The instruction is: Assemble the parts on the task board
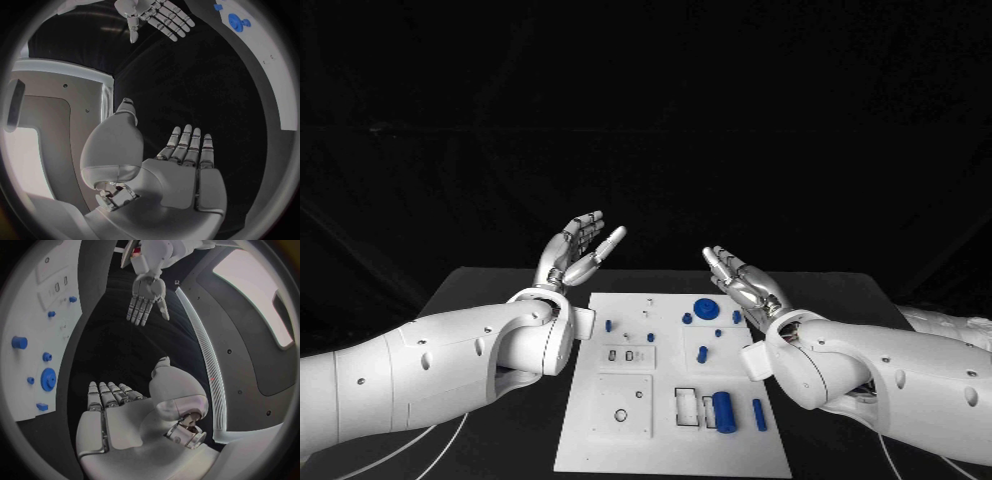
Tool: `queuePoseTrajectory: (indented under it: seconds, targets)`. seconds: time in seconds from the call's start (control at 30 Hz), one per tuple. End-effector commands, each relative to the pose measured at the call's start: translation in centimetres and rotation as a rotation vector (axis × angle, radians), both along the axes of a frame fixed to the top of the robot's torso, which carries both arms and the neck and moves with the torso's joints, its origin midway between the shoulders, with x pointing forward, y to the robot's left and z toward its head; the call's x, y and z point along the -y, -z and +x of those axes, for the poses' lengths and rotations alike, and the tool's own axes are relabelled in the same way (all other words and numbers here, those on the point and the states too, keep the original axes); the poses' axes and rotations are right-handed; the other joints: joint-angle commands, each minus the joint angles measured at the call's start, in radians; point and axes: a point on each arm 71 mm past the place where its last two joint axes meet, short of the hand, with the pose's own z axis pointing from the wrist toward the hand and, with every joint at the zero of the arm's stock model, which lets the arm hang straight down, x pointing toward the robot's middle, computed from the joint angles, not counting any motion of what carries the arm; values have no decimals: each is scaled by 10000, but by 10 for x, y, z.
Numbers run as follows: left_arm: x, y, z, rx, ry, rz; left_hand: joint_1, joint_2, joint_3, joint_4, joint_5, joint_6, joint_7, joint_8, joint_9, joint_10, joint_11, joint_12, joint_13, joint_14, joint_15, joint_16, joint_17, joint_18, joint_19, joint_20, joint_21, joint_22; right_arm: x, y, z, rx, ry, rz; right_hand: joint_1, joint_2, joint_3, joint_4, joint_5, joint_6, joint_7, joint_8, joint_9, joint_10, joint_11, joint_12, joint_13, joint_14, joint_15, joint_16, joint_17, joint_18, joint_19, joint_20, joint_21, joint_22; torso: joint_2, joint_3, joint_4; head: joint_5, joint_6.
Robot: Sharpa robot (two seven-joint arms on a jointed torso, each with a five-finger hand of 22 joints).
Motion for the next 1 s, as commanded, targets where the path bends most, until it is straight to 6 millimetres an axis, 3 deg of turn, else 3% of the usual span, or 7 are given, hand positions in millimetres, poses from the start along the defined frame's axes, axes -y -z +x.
queuePoseTrajectory:
  seconds: [0.03, 0.3, 0.67, 0.77, 0.87, 0.93, 1.0]
  targets:
    - [6, -11, -3, 1511, 724, 127, 395, -18, 13, 117, 79, -144, -303, 137, -26, 689, 811, 685, 74, 1055, 665, 1200, 121, 273, 1346, 641, 669, 309, -12, 4, -8, -288, -2158, -937, 505, 70, -188, 75, 85, 3, 933, -35, -12, 346, 361, 513, 172, 303, 327, 172, 104, 282, 404, 354, 205, 155, 2, 0, -1, 1, 0]
    - [5, 4, 0, 190, 1576, 410, 639, 1138, 453, 113, -188, -950, -1949, -340, -93, 4169, 322, 1279, 44, 5531, 174, 1254, 173, 1118, 5606, 1051, 2669, 1017, -8, 8, 2, -286, -2351, -1311, 711, 77, -254, 73, 77, 3, 468, -35, -12, 4217, 933, 2777, 842, 5059, 925, 2303, 1037, 419, 3230, 1071, 1468, 807, 20, -7, 10, 131, -347]
    - [0, 22, 4, -253, 2120, 2221, 715, 1422, -103, 84, -212, -1262, -2387, -328, -137, 8959, -1387, 3245, 1919, 9357, -1380, 2702, 3377, 1090, 8113, -258, 4910, 2168, -4, 7, 15, -453, -2444, -1559, 863, 203, -440, 62, 86, 3, -585, -35, -12, 6997, -51, 3133, 682, 11770, -467, 4749, 2264, 1370, 9415, 661, 3969, 1764, 111, -17, 42, 165, -460]
    - [-1, 23, 6, -197, 2172, 2580, 651, 1344, -114, 33, -216, -1255, -2175, -158, -131, 9583, -1722, 6829, 5868, 10405, -1734, 6148, 7867, 1030, 7871, -587, 6573, 3449, -5, 5, 19, -417, -2594, -1610, 973, 256, -469, 62, 170, 3, -791, -35, -12, 7028, -226, 3019, 663, 12923, -697, 6856, 3514, 1363, 10632, 329, 4995, 2307, 150, -23, 67, 124, -474]
    - [-1, 24, 8, -124, 2231, 2886, 725, 1319, -82, 77, -216, -1214, -1932, -10, -153, 10795, -1820, 9995, 10677, 12071, -1881, 8869, 11863, 747, 8222, -762, 9514, 6697, -5, 2, 24, -300, -2693, -1693, 1074, 421, -485, 114, 37, 3, -881, -35, -12, 7109, -67, 3073, 705, 13985, -700, 12982, 10439, 1176, 11312, 100, 7044, 4013, 196, -26, 88, 84, -443]
    - [0, 25, 9, -76, 2308, 3116, 777, 1348, -62, 53, -206, -1027, -1763, 157, -126, 11878, -1869, 11044, 13042, 13398, -1925, 10008, 13765, 385, 9450, -820, 11513, 9426, -4, -2, 27, -199, -2718, -1798, 1262, 376, -467, 68, 246, 3, -873, -35, -12, 7271, 61, 3416, 829, 14396, -524, 14727, 12630, -72, 14534, 35, 13962, 12935, 222, -27, 102, 50, -445]
    - [1, 25, 9, -9, 2390, 3370, 765, 1443, -109, 48, -210, -592, -1489, 421, -104, 12690, -1927, 11568, 14722, 14327, -1993, 10647, 14977, 65, 10666, -895, 12986, 11589, -2, -5, 31, -91, -2719, -1931, 1278, 331, -489, 66, 207, 3, -632, -35, -12, 7336, -16, 3667, 905, 14968, -466, 15297, 14021, -451, 15563, 26, 15634, 15627, 251, -31, 111, 20, -452]
